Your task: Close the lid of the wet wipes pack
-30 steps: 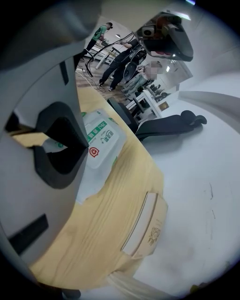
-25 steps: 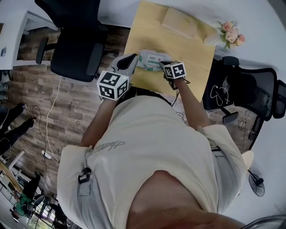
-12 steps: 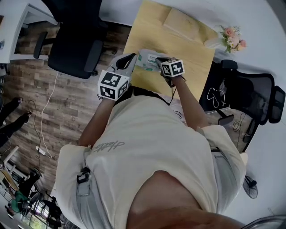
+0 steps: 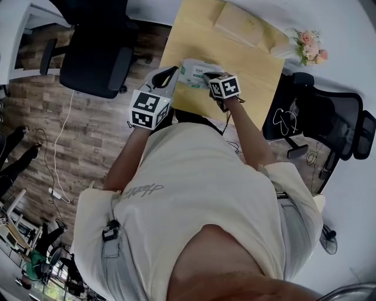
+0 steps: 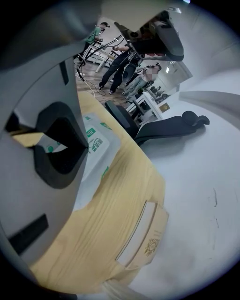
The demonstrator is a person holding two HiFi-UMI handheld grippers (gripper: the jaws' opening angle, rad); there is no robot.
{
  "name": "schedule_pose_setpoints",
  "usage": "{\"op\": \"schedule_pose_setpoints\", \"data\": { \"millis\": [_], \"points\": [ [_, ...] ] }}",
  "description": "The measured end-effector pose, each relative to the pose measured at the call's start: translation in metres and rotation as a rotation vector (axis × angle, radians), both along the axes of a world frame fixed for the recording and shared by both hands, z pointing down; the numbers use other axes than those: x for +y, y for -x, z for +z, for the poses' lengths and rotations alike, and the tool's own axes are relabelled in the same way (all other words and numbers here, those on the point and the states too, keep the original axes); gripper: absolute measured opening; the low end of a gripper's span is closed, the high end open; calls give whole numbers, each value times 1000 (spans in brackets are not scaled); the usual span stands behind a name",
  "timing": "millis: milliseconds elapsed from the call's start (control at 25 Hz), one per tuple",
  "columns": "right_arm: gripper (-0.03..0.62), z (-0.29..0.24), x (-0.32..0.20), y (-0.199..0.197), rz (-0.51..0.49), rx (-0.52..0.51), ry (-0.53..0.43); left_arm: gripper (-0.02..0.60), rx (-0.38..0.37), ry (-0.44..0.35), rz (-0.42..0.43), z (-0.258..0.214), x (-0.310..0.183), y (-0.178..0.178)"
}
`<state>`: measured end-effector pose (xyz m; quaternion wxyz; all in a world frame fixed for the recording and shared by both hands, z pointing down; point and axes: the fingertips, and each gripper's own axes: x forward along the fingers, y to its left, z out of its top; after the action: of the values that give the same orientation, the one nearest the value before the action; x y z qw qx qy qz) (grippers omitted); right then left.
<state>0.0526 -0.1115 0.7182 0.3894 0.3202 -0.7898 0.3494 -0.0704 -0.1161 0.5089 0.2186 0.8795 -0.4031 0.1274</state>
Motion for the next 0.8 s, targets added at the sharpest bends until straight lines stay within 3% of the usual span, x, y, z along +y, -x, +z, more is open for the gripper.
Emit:
{"op": "schedule_pose_setpoints", "data": {
  "millis": [800],
  "points": [
    [3,7,0,0,18,11,-3,17,0,-9,64,2,-19,-19]
  ]
}}
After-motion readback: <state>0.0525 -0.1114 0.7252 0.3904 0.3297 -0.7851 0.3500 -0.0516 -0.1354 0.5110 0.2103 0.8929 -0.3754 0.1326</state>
